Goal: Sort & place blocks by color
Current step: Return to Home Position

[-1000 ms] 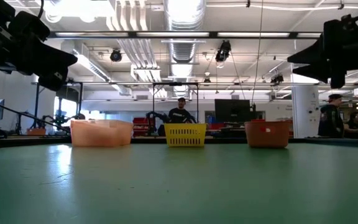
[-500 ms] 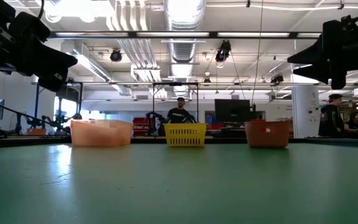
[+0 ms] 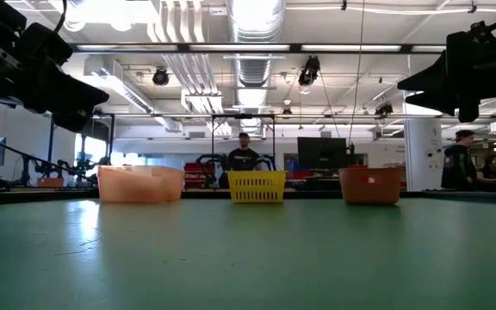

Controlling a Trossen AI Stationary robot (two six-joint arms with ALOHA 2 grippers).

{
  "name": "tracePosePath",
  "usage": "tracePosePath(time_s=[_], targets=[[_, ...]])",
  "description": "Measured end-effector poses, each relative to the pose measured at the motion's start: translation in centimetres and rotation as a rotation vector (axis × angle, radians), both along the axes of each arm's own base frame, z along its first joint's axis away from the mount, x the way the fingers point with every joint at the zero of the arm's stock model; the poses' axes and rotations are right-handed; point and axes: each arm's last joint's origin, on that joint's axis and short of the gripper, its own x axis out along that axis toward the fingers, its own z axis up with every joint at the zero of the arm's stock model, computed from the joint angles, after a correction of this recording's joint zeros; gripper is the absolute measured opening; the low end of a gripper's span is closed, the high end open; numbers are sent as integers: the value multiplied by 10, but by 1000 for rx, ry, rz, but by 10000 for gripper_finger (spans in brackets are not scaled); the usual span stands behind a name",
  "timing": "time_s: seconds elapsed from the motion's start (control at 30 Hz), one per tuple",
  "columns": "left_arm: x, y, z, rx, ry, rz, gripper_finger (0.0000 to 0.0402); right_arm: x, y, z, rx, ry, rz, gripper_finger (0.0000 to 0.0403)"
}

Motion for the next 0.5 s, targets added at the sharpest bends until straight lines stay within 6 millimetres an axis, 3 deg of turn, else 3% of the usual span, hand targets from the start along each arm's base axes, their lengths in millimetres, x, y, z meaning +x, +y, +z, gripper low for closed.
tracePosePath(time_s=[0.5], targets=[[0,0,-1,-1,9,0,6,0,0,0,-71,55,-2,254]])
